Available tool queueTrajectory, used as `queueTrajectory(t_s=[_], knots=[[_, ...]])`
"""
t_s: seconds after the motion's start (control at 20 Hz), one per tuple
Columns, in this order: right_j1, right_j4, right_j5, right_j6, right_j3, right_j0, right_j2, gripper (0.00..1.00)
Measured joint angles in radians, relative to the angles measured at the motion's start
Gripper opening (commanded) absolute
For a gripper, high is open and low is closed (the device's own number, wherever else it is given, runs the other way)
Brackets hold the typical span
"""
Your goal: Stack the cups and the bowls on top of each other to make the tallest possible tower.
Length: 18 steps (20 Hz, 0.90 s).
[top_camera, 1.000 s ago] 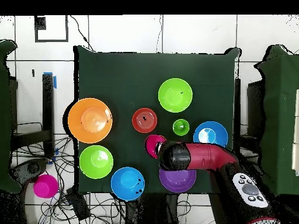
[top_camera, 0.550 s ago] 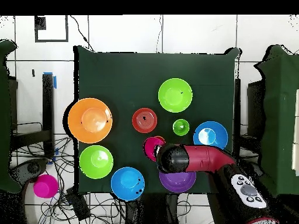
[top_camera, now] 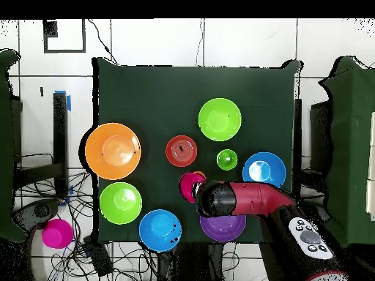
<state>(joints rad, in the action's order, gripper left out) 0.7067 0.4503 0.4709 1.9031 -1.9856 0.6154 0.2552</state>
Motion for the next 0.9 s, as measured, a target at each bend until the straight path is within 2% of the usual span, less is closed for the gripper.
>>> queueTrajectory(t_s=[0.9], knots=[[-0.007,0.000,0.000,0.000,0.033,-0.019,0.000,0.00]])
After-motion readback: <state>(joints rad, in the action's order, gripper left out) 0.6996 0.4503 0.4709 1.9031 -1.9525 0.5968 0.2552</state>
